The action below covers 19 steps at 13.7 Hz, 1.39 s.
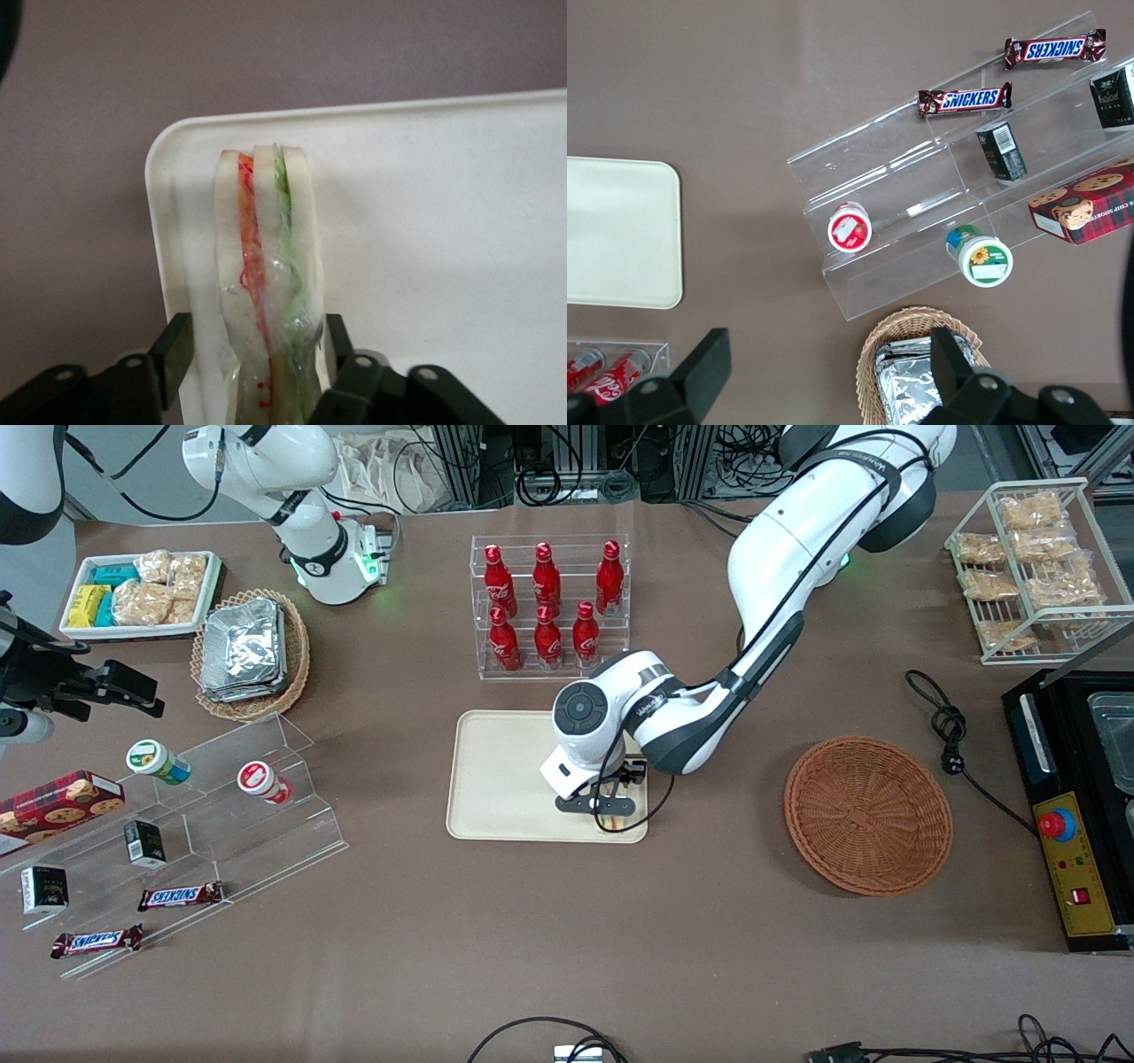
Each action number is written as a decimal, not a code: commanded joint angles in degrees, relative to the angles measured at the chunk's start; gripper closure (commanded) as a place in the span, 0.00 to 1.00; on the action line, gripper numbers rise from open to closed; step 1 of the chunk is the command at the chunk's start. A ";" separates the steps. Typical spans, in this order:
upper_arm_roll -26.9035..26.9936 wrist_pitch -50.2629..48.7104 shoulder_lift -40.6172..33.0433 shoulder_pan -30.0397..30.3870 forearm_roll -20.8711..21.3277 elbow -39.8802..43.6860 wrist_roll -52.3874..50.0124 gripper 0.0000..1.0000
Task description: Place sandwich from basket to tray
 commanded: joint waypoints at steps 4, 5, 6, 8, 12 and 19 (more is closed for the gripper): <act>-0.29 -3.96 -11.75 4.60 -2.61 -0.93 -5.13 0.00; -0.21 -6.07 -15.27 6.80 -4.81 -1.89 -3.03 0.00; -0.21 -8.18 -18.96 9.60 -7.44 -3.03 0.65 0.00; -0.21 -11.18 -25.30 16.36 -13.77 -5.15 10.21 0.00; -0.21 -13.83 -34.09 25.78 -16.70 -9.80 19.56 0.00; 17.25 -17.08 -43.51 23.88 -23.29 -13.15 39.61 0.00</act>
